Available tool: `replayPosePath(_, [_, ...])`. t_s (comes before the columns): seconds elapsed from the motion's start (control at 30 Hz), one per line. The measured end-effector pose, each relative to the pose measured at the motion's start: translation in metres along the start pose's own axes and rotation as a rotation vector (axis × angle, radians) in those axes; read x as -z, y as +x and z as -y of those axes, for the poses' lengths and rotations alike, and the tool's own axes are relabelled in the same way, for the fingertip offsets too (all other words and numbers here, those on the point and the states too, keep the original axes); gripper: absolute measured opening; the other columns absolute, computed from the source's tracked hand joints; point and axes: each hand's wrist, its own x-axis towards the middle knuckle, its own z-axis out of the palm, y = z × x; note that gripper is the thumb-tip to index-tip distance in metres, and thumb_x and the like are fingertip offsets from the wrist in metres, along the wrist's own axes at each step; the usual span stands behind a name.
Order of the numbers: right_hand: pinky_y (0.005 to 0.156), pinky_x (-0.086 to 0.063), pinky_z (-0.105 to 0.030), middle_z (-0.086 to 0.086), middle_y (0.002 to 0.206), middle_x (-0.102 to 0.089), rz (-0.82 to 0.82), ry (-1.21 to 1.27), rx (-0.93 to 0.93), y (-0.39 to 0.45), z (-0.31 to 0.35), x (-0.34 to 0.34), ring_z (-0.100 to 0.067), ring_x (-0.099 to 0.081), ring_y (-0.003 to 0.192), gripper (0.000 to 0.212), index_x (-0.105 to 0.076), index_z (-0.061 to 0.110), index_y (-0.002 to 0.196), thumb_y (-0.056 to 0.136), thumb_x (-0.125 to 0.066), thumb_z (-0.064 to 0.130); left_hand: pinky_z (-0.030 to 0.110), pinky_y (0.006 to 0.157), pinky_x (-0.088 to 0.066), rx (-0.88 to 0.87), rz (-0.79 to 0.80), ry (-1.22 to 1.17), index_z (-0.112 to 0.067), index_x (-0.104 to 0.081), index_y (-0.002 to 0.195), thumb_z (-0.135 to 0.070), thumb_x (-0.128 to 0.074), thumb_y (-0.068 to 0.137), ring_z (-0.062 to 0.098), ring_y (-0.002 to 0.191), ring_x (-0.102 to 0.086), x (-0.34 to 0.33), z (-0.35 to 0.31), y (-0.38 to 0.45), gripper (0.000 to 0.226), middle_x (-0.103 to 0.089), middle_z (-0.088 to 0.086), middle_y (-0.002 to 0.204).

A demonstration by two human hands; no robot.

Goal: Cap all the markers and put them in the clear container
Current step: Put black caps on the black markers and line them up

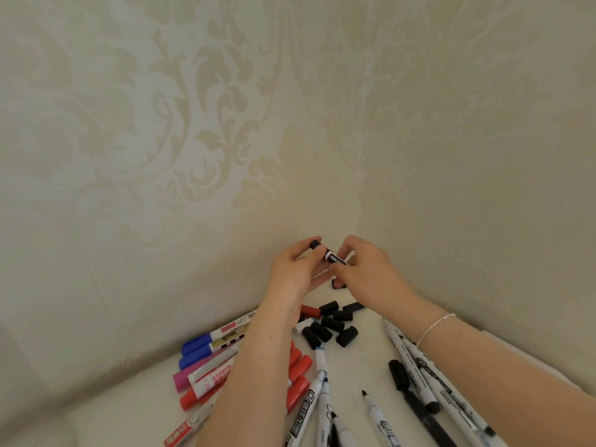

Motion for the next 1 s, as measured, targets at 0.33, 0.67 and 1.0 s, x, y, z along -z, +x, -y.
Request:
replayPosePath(0.33, [0.051, -0.055, -0.032, -0.009, 0.080, -0.072, 0.128, 0.229, -0.065, -0.019, -0.002, 0.014, -0.021, -0.065, 0.051, 0.016, -0.048, 0.010, 0.093, 0.094, -0.056, 0.023, 0.018, 0.066, -0.057, -0.031, 0.043, 0.188, -0.017, -0.060, 0.121, -0.012, -0.061, 0.092, 0.016, 0.082, -0.073, -0.014, -0.007, -0.008, 0.030, -0.075, 0.009, 0.094])
replayPosePath(0.67, [0.044, -0.042, -0.021, -0.002, 0.079, -0.075, 0.292, 0.156, 0.016, -0.037, 0.006, 0.007, -0.018, -0.061, 0.053, 0.018, -0.049, 0.015, 0.095, 0.098, -0.050, 0.032, 0.034, 0.079, -0.058, -0.080, 0.029, 0.248, -0.016, -0.058, 0.123, -0.014, -0.058, 0.096, 0.020, 0.090, -0.073, 0.028, -0.044, -0.014, 0.027, -0.074, 0.007, 0.100])
replayPosePath(1.0, [0.036, -0.035, -0.014, -0.003, 0.078, -0.074, 0.210, 0.153, -0.011, -0.028, 0.011, 0.010, -0.018, -0.059, 0.047, 0.017, -0.050, 0.013, 0.095, 0.098, -0.050, 0.030, 0.028, 0.064, -0.058, -0.010, 0.051, 0.147, -0.010, -0.059, 0.119, -0.010, -0.057, 0.095, 0.022, 0.084, -0.074, 0.010, -0.032, -0.012, 0.023, -0.074, 0.012, 0.098])
